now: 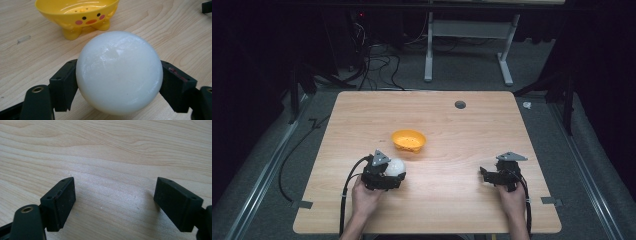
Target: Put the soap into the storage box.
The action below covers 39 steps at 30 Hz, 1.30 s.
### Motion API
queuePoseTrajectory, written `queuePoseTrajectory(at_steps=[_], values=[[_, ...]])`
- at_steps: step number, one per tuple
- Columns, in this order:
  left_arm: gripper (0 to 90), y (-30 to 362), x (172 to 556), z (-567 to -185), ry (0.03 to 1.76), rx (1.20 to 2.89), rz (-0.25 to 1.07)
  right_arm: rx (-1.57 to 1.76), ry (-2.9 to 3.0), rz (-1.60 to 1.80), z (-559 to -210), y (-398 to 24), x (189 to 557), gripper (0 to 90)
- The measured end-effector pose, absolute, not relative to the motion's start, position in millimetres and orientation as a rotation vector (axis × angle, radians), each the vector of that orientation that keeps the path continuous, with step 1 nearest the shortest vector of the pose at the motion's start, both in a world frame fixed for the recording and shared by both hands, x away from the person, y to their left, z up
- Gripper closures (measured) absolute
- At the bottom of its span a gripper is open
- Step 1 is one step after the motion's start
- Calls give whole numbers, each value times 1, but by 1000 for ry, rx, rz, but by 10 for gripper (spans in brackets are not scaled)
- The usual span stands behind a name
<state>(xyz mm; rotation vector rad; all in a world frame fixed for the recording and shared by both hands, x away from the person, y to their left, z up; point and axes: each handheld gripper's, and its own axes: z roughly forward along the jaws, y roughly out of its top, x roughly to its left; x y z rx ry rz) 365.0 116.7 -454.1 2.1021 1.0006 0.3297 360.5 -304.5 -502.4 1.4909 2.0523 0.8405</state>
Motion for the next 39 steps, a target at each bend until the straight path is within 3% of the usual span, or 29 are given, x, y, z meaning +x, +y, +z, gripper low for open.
queuePoseTrajectory(at_steps=[39], values=[[242, 102, 398, -417, 897, 2158, 358, 1491, 2052, 841, -502, -305, 360, 185]])
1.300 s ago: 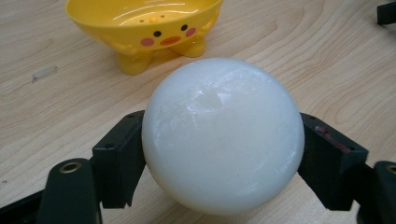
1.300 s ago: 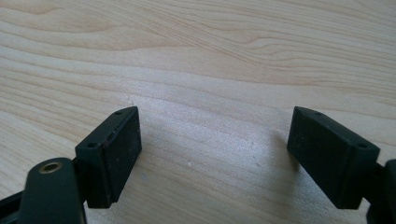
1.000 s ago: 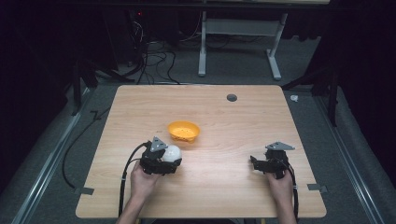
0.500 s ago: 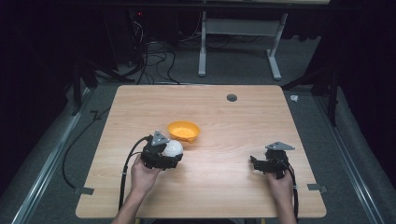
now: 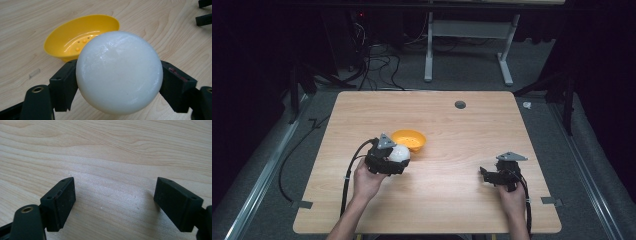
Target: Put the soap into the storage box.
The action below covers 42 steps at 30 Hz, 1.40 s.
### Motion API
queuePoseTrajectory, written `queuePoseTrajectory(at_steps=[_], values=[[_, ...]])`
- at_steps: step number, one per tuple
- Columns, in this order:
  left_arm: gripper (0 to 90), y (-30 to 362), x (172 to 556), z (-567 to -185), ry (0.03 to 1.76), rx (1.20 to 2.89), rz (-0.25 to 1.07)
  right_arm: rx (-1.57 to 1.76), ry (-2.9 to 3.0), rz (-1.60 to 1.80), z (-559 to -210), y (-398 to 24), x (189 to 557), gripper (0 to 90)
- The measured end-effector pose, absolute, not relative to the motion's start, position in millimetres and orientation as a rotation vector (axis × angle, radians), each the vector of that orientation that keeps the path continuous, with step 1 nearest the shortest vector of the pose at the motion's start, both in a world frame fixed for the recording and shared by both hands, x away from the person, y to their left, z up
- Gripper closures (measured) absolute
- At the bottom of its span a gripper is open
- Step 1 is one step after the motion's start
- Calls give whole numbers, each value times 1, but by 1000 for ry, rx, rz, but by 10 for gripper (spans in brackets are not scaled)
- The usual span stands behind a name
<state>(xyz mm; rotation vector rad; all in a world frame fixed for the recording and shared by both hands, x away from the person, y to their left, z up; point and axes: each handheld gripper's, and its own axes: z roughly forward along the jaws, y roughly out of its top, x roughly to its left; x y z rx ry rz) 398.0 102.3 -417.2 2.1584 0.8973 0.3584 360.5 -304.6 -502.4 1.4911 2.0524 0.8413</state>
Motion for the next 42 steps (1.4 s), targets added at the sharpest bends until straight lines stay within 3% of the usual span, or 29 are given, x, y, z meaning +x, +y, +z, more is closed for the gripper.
queuePoseTrajectory(at_steps=[25, 42], values=[[242, 81, 434, -401, 864, 2171, 367, 1491, 2052, 841, -502, -305, 360, 185], [242, 72, 461, -407, 933, 2174, 335, 1491, 2052, 842, -502, -305, 360, 185]])
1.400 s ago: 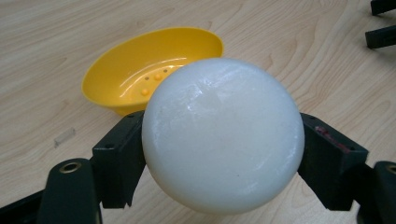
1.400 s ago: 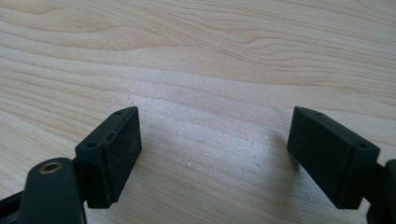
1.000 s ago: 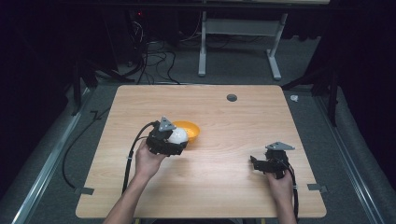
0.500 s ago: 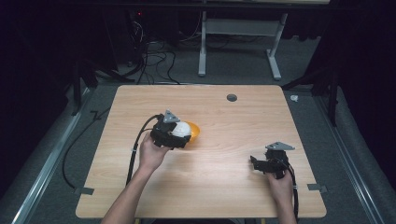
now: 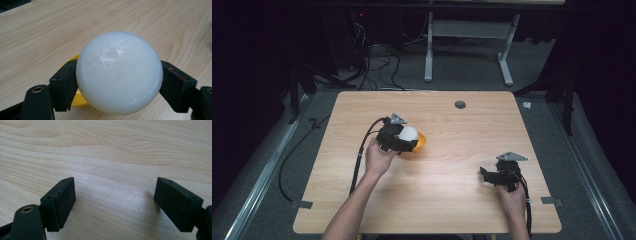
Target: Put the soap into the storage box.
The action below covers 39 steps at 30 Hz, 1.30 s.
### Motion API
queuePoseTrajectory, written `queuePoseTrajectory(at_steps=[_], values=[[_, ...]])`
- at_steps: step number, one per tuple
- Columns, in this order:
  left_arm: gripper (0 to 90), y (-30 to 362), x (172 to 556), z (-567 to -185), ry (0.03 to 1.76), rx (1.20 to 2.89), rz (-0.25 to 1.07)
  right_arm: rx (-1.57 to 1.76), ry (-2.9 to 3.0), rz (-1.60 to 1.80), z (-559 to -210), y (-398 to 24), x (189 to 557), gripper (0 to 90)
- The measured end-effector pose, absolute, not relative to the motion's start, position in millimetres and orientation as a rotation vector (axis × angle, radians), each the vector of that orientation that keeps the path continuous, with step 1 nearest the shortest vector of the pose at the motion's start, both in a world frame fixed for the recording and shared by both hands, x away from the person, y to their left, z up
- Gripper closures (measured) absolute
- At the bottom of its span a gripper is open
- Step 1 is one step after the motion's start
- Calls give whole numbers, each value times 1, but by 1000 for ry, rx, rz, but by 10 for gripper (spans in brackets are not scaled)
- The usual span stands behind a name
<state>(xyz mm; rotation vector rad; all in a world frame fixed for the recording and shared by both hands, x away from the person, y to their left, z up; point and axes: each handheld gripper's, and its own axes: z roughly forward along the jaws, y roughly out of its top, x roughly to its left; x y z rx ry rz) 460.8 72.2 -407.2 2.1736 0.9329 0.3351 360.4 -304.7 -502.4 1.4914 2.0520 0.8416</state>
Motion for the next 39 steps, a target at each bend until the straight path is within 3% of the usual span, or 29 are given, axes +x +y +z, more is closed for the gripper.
queuePoseTrajectory(at_steps=[39], values=[[240, 54, 495, -446, 1088, 2264, 362, 1492, 2054, 844, -502, -305, 361, 186]])
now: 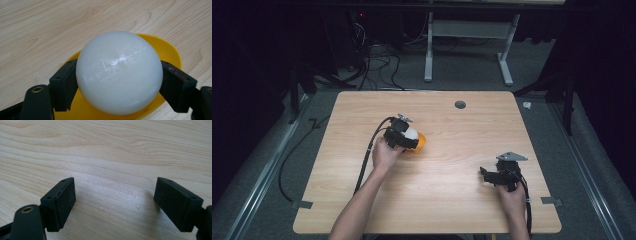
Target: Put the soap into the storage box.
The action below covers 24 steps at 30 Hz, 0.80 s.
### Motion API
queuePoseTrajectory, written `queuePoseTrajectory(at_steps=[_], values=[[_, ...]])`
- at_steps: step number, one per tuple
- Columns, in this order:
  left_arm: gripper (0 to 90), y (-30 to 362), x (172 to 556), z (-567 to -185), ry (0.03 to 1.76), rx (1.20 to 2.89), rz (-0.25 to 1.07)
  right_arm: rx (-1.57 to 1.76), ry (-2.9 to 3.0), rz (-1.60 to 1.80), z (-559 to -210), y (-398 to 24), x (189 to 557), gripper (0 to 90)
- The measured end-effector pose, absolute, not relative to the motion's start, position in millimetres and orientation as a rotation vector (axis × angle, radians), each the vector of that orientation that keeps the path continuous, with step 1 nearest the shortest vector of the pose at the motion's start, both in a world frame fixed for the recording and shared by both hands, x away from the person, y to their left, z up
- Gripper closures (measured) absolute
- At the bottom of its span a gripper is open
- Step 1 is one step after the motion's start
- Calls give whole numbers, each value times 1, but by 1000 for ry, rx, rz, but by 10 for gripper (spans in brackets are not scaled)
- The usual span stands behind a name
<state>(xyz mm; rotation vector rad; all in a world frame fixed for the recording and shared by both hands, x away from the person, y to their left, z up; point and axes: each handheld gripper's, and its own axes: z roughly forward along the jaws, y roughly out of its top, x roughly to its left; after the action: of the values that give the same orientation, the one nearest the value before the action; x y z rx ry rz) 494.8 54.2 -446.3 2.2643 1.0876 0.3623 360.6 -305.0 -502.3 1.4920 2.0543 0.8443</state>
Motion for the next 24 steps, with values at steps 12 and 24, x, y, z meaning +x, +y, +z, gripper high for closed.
queuePoseTrajectory(at_steps=[12, 24], values=[[239, 50, 494, -450, 1085, 2280, 371, 1492, 2053, 843, -502, -305, 361, 186], [237, 59, 488, -430, 1058, 2186, 409, 1492, 2054, 843, -502, -305, 361, 186]])
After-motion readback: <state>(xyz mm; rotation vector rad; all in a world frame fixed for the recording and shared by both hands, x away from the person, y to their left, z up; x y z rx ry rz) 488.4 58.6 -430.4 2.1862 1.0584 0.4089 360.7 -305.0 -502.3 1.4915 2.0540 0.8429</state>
